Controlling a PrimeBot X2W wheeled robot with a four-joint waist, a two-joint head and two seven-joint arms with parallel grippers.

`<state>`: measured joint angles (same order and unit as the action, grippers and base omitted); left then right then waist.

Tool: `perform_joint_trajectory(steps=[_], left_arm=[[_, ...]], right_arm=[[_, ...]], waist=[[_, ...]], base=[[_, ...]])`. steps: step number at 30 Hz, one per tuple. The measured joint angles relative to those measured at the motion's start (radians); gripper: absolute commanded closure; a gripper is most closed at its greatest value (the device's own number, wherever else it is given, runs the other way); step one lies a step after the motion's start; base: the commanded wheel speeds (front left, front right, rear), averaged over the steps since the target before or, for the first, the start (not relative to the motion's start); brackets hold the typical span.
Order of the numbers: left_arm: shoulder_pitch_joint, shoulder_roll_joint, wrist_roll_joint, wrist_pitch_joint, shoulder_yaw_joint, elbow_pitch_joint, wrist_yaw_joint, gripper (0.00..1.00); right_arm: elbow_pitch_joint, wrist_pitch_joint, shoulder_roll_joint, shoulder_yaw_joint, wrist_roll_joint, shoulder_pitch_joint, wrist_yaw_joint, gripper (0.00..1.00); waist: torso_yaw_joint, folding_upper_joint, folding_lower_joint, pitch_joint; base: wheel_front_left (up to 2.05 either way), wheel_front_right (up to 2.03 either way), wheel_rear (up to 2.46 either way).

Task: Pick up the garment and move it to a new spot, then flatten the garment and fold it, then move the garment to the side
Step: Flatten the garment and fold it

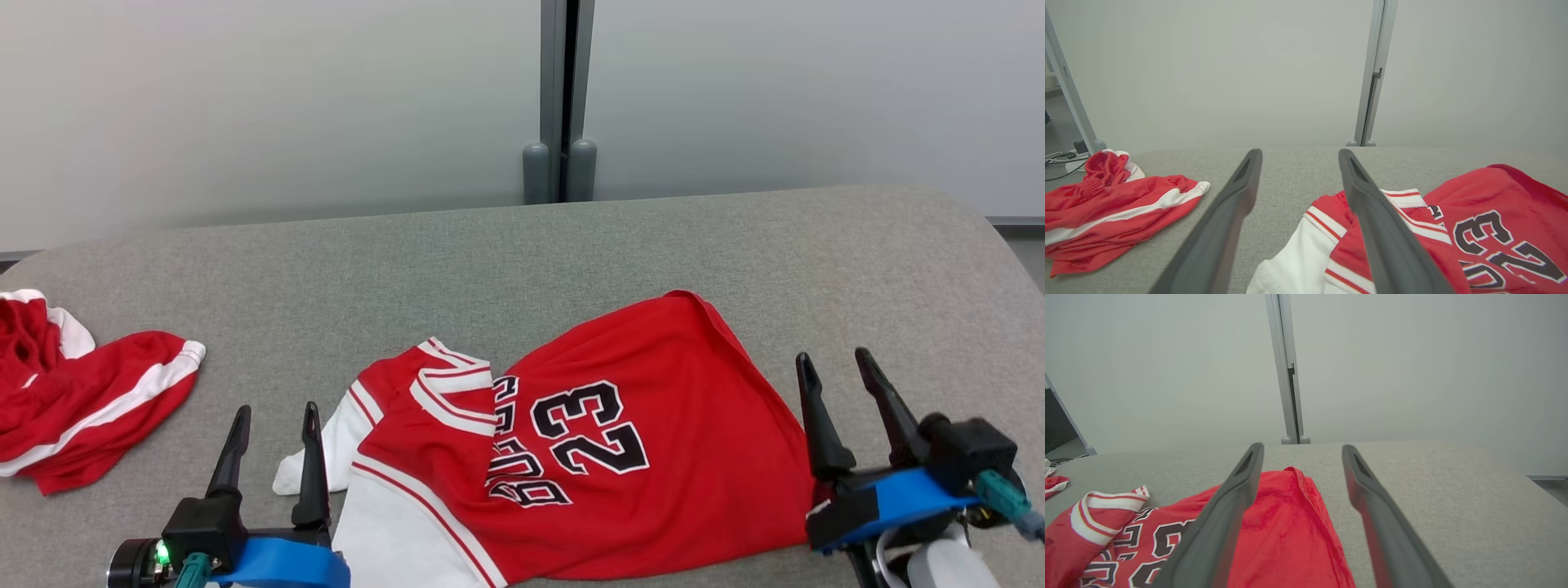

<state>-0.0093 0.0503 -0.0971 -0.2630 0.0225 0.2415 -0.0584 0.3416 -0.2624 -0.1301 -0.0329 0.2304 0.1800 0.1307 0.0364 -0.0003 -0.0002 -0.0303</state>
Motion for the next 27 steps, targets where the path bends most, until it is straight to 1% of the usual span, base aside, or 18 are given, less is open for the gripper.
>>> perform_joint_trajectory(steps=[5,10,15,27], left_arm=[[0.007,0.0,0.012,0.0,-0.001,0.006,-0.001,0.0],[0.012,0.001,0.023,0.0,-0.005,0.014,-0.003,0.0],[0.018,0.002,0.029,0.0,-0.013,0.019,-0.003,0.0],[0.023,0.002,0.043,0.0,-0.017,0.04,-0.005,0.0]], right_arm=[[-0.119,0.0,0.025,0.021,-0.029,-0.12,0.0,0.0],[-0.197,0.0,0.039,0.045,-0.053,-0.201,0.0,0.0],[-0.209,0.0,0.052,0.065,-0.057,-0.248,0.0,0.0],[-0.19,0.0,0.058,0.067,-0.068,-0.263,0.0,0.0]], waist=[[0.0,0.0,0.0001,0.017],[-0.011,0.0001,0.0001,0.029],[-0.021,0.0001,0.0002,0.035],[-0.038,0.0003,0.0001,0.039]], base=[[0.0,0.0,0.0],[0.0,0.0,0.0],[0.0,0.0,0.0],[0.0,0.0,0.0]])
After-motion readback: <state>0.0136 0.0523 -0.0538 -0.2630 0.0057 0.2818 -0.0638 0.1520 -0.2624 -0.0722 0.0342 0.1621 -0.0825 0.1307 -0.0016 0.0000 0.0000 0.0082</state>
